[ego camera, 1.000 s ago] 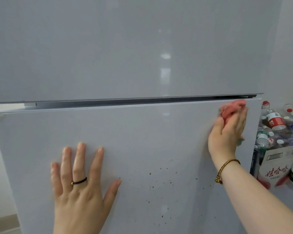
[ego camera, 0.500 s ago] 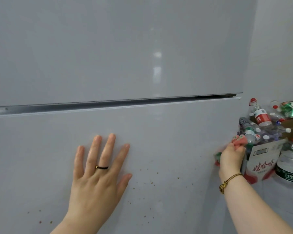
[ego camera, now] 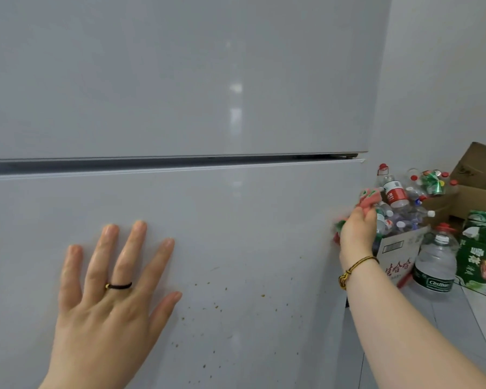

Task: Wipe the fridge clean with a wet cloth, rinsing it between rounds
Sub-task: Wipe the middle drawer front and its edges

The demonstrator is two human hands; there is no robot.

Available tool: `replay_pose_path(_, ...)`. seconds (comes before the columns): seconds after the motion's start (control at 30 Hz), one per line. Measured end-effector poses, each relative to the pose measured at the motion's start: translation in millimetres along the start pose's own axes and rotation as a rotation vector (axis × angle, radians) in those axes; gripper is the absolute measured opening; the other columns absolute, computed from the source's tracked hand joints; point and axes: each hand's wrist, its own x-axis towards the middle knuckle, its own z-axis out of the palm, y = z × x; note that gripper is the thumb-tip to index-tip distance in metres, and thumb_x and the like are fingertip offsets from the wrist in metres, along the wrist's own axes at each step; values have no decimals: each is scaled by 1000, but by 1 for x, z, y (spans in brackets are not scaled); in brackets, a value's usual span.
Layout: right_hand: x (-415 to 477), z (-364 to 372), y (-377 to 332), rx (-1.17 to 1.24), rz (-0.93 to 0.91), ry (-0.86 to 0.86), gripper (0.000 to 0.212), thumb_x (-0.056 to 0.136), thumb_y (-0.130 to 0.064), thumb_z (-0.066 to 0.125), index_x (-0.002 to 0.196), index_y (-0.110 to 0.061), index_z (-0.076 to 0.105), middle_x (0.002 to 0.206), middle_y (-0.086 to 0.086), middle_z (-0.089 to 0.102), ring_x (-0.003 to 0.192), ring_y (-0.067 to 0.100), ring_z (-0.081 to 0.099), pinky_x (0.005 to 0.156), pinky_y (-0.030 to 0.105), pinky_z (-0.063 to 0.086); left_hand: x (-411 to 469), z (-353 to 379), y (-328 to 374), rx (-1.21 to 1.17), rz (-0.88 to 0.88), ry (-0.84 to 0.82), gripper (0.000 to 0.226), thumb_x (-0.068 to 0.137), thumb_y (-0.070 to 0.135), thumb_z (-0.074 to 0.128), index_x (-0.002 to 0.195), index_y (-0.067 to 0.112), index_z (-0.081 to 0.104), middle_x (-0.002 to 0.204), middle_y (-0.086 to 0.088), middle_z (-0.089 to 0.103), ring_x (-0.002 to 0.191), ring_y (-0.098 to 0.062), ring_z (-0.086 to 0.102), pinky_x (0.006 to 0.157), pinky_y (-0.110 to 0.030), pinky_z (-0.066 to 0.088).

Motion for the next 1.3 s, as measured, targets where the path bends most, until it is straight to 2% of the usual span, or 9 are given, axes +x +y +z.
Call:
replay_pose_path(0.1,9,5,-20,41,29,-20,31,98,-9,28,126,-10,41,94,-2,49,62,8,45,38,11,38,-1,1,0,12,-8,10,50,84,45,42,127,18,45,137,-10,37,139,-24,16,113,-44,10)
replay_pose_path(0.23,-4,21,-40,7,-302,-153,53,94,-10,35,144,-20,21,150,2,24,130,21,35,107,38,32,-1,1,0,5,-4,8,54,85,45,43,133,21,37,139,-11,35,142,-23,11,113,-46,10)
replay_pose_path(0.47,-102,3,67,-85,-137,-88,78,77,-40,29,147,-16,3,156,0,-1,143,14,0,115,36,-2,0,-7,3,-106,-59,-135,55,84,48,36,130,18,40,141,-10,29,142,-24,4,115,-42,-1)
replay_pose_path(0.57,-116,-2,89,59,41,-36,69,69,-52,31,132,-23,27,153,6,17,140,20,18,116,46,19,3,-14,3,-218,-104,-268,61,89,59,15,130,19,38,143,-10,25,136,-25,5,114,-35,-8)
replay_pose_path(0.7,-105,7,69,92,176,-2,55,62,-70,25,111,-51,38,129,0,39,123,33,45,69,38,51,-9,-32,-2,-387,-132,-298,63,89,58,14,132,18,36,144,-11,23,135,-22,7,115,-25,-5)
replay_pose_path(0.8,-92,24,28,39,-64,-89,49,65,-58,30,113,-65,36,141,0,30,134,28,33,95,53,42,-22,-43,-9,-420,-152,-285,59,91,55,16,130,17,38,144,-11,24,141,-16,4,116,-26,-3)
replay_pose_path(0.87,-104,36,3,-39,-254,-192,68,76,-44,30,143,-36,19,154,-3,9,143,20,11,111,55,23,-32,-47,-16,-434,-190,-281,59,91,55,16,129,17,39,148,-4,19,142,-6,-2,116,-27,-2)
replay_pose_path(1.0,-156,35,25,-260,-792,-408,64,87,-34,32,142,-24,1,150,-6,-5,137,3,-8,113,17,-8,-58,-56,-33,-428,-285,-227,58,91,56,18,127,18,40,152,19,0,142,-5,0,116,-25,-1)
replay_pose_path(1.3,-172,19,83,-640,-1516,-501,67,89,-14,30,147,-15,-3,156,0,-9,143,11,-8,116,25,1,-93,-62,-64,-431,-424,-253,59,89,58,21,129,17,37,153,7,9,140,0,-2,115,-23,2)
